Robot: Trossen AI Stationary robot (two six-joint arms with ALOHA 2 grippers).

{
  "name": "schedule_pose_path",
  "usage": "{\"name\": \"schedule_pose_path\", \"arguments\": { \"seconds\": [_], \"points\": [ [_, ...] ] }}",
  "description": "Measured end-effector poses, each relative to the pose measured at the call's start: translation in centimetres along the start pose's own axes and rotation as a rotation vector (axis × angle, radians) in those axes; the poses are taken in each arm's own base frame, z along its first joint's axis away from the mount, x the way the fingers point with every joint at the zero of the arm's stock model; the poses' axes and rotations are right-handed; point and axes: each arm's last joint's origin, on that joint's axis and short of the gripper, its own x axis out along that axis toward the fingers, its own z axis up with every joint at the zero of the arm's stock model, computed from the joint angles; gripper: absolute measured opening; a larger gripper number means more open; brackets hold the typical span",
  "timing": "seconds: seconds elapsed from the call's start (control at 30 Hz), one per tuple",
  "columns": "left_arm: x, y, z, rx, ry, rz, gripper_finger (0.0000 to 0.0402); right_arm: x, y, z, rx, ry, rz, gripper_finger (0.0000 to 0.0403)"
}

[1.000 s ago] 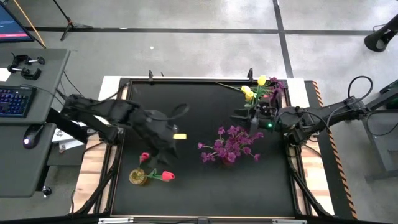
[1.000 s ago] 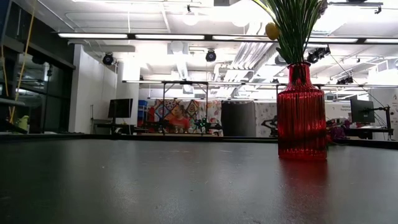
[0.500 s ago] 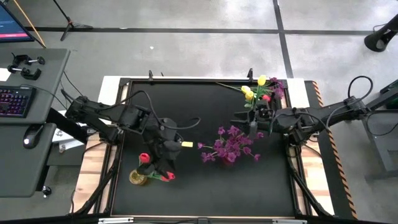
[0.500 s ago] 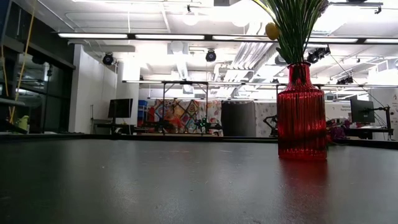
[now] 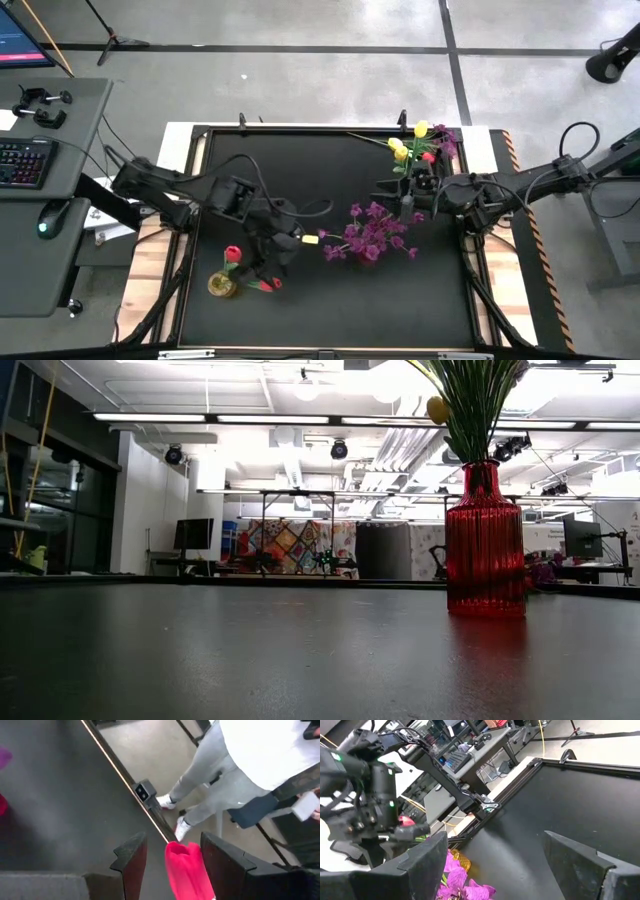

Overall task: Sort flowers into vase by color
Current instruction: Adjust the right red tulip in the yellow flower vase

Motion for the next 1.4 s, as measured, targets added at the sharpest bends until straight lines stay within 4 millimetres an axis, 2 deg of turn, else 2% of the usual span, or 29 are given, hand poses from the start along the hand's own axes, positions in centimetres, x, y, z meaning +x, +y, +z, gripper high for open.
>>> {"name": "schedule_pose_path", "arguments": {
  "seconds": [0.27,0.73,0.93,1.4],
  "points": [
    [1.5,0.6,0.0,-0.028,0.031,-0.122,0.0174,0.0,0.0,0.0,-0.001,0.002,-0.003,0.0312],
    [1.2,0.4,-1.4,-0.12,0.156,-0.131,0.0168,0.0,-0.3,-0.2,-0.011,0.022,-0.025,0.0312],
    [-0.1,-0.5,-1.7,-0.135,0.147,-0.128,0.0154,0.0,-0.3,-0.2,-0.013,0.011,-0.04,0.0312],
    [-4.7,-3.6,-2.3,-0.17,0.048,-0.113,0.0113,0.0,-0.4,-0.2,0.016,-0.009,-0.057,0.0312]
  ]
}}
